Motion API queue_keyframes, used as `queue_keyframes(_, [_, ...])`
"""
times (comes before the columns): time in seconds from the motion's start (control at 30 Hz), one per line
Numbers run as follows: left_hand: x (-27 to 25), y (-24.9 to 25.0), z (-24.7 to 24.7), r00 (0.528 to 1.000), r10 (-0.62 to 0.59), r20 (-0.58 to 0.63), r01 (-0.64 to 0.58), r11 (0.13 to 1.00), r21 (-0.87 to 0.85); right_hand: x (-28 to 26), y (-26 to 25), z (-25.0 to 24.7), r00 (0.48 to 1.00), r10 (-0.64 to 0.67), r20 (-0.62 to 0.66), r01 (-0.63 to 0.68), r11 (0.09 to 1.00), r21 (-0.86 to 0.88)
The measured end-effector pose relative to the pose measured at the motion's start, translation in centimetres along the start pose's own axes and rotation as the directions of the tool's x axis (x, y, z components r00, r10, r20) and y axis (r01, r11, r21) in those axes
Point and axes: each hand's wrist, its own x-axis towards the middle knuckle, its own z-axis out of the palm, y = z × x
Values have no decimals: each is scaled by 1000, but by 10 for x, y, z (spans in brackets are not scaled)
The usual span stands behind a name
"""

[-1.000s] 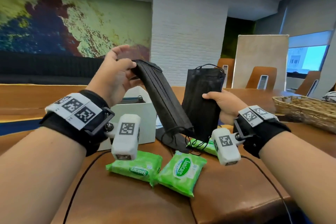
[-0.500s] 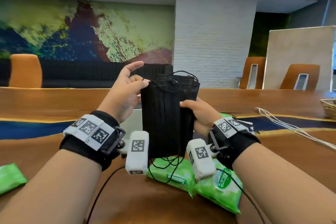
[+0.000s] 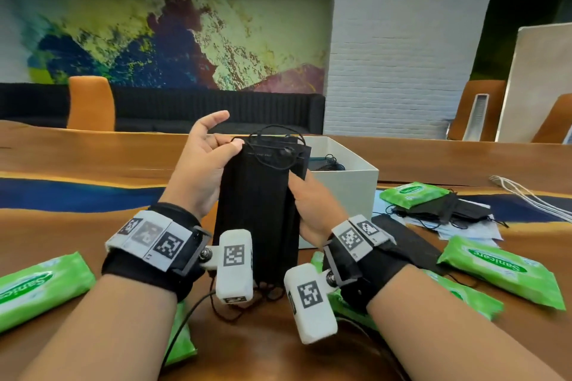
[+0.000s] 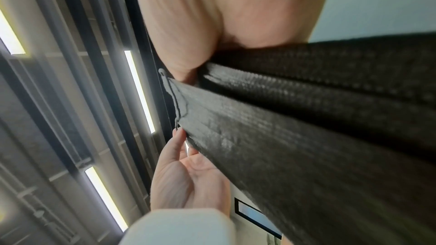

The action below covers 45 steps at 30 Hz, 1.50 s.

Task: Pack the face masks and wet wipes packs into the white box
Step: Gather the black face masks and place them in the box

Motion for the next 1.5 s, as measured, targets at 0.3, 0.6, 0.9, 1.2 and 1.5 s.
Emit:
queue_keyframes(0.3, [-11, -22, 1, 992, 106, -68, -104, 994, 29, -5, 19, -14, 992, -87, 94, 76, 991, 111])
queue_keyframes(0.6, [-29, -27, 7, 993, 118, 11, -118, 993, 8, -10, 26, -20, 994, -82, 68, 79, 996, 43])
queue_keyframes(0.9, [-33, -30, 2, 910, -127, 395, 160, 986, -51, -15, 10, -25, 978, -205, -40, 209, 957, 199])
queue_keyframes(1.2, [-32, -36, 1, 927, -180, 328, 200, 979, -27, -13, 23, -16, 995, -98, 33, 95, 992, 83])
queue_keyframes(1.5, [-36, -40, 8, 885, -320, 338, 299, 948, 113, -15, 25, -14, 998, -62, 22, 57, 985, 163])
